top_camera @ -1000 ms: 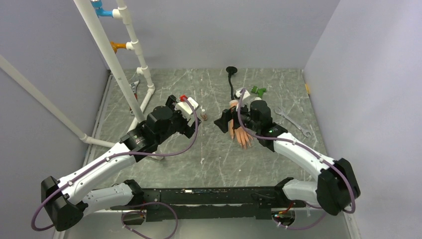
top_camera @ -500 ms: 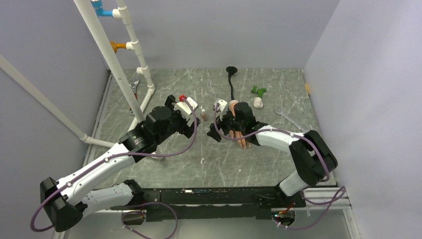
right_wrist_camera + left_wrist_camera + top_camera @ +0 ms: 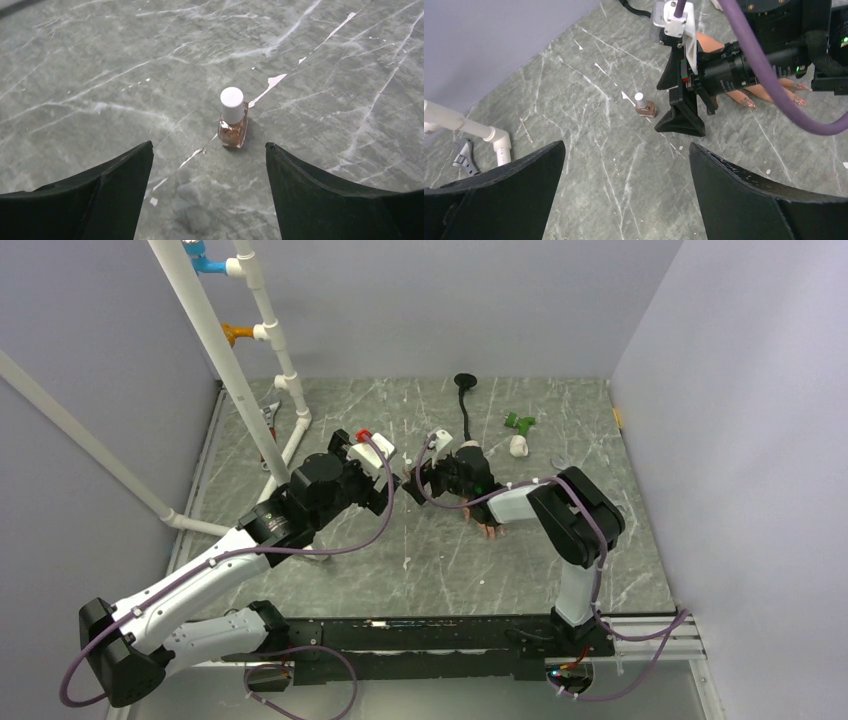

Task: Paint the nails
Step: Pick up the nail polish bottle from the center of the board.

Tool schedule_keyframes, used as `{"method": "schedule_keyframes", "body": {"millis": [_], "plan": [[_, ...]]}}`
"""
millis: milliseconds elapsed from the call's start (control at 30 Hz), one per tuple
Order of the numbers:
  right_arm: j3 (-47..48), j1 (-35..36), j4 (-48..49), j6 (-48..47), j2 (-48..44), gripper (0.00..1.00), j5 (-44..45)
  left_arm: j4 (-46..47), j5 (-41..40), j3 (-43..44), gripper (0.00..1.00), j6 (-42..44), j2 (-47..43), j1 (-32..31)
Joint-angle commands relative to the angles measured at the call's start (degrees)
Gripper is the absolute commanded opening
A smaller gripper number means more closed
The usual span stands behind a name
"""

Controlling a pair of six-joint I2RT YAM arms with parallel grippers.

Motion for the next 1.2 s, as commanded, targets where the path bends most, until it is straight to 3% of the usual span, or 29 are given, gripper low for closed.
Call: {"method": "schedule_keyframes", "body": {"millis": [0, 233, 600, 900, 1000, 1167], "plan": [[3.26, 1.61, 6.92, 4.69, 2.72, 0.83, 6.74, 2.81, -3.15, 1.73, 0.99, -1.06, -1.45, -0.2], [4.72, 2.07, 8.48, 7.25, 5.94, 0.78, 10.85, 2.63, -2.37, 1.81, 0.99, -0.93, -1.36, -0.22], [10.2, 3.6, 1.24, 6.16, 9.96, 0.62, 15.0, 2.41, -1.31, 2.0, 0.99, -1.34, -1.44, -0.24], [9.53, 4.8, -1.47, 3.82, 9.48, 0.6, 17.13, 2.34, -1.31, 2.0, 0.99, -1.28, -1.75, -0.19], [9.63, 4.92, -2.31, 4.09, 9.99, 0.49, 18.38, 2.24, -1.22, 2.07, 0.99, -1.23, -1.87, -0.24], [10.55, 4.98, -3.32, 4.14, 10.37, 0.44, 19.12, 2.05, -1.13, 2.18, 0.99, -1.3, -1.72, -0.23]]}}
